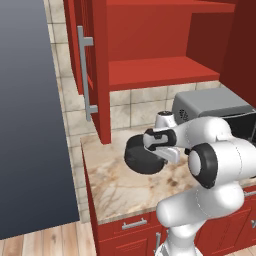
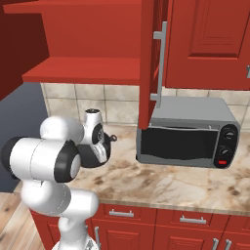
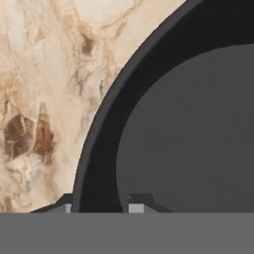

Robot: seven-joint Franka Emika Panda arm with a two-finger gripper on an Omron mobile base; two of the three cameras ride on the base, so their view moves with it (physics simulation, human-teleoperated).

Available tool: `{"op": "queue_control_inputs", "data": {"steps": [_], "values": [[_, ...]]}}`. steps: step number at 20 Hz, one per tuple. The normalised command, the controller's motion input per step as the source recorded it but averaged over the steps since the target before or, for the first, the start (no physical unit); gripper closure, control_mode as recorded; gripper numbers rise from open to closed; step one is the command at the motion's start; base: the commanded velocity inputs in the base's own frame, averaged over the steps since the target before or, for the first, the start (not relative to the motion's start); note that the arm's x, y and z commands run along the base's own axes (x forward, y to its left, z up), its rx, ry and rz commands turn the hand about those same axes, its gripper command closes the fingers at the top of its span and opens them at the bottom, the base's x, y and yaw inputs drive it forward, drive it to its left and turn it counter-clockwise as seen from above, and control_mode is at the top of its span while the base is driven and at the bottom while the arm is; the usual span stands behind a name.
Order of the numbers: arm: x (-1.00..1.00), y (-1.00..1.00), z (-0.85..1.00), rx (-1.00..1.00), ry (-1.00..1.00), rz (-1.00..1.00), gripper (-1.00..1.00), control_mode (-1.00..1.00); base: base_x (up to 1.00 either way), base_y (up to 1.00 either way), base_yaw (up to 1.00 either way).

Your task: Pick the kettle from the cabinet and place it on a stove burner. Then pick the pot from the counter and place it on another stove burner. Finally, turn both burners on.

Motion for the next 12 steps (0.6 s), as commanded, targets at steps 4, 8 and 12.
{"op": "queue_control_inputs", "data": {"steps": [4,8,12], "values": [[0.00,0.00,0.20,0.00,0.00,-0.05,1.00,-1.00,0.00,0.00,0.00],[-0.05,0.00,0.25,0.00,0.00,-0.07,1.00,-1.00,0.00,0.00,0.00],[-0.10,0.00,0.28,0.00,0.00,-0.08,1.00,-1.00,0.00,0.00,0.00]]}}
